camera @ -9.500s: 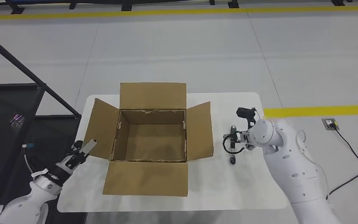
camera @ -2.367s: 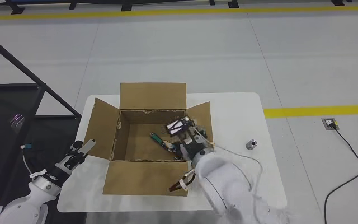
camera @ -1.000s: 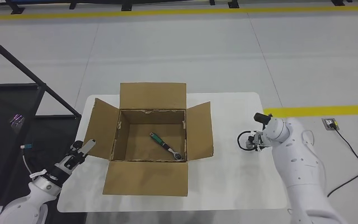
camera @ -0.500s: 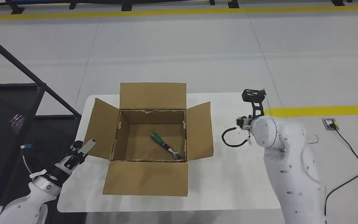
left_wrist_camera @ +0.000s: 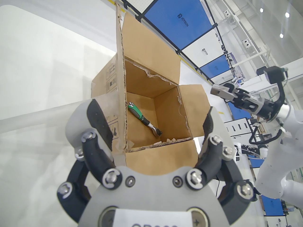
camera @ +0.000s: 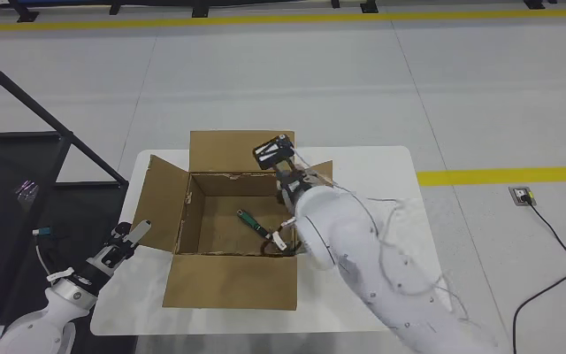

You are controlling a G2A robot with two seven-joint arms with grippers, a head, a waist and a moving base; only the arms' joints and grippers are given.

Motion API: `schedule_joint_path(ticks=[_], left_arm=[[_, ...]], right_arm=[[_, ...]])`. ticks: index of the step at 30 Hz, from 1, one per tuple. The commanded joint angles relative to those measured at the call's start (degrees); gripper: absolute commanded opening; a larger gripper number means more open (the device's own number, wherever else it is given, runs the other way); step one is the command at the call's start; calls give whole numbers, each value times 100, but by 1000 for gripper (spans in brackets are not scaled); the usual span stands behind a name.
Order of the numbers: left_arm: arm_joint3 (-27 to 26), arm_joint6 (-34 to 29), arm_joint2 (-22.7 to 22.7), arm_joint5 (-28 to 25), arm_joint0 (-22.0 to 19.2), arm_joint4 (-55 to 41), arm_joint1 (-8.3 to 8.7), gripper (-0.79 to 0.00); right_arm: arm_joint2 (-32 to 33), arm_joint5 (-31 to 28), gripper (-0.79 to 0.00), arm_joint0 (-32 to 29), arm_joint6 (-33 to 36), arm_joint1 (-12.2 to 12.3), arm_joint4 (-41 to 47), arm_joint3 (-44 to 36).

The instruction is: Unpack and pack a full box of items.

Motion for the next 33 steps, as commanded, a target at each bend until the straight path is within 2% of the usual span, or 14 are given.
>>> schedule_joint_path(ticks=[1,5,10,15,19,26,33], left_arm=[[0,0,0,0,0,0,0,0],[0,0,0,0,0,0,0,0],[0,0,0,0,0,0,0,0],[0,0,0,0,0,0,0,0],[0,0,0,0,0,0,0,0],[0,0,0,0,0,0,0,0],[0,0,0,0,0,0,0,0]], right_arm=[[-389,-73,-785,459,-80,-198,426,870],[-1027,-220,-785,1181,-393,-678,1221,2495],[-1631,-633,-785,1759,-787,-1339,2072,4295],[-2067,-706,-785,1974,-1077,-1953,2349,5672],[-2195,-823,-785,2041,-1262,-2323,2495,6562],[-2179,-836,-785,2092,-1635,-2679,2639,7581],[-2089,-963,-785,2070,-1917,-2748,2741,8038]])
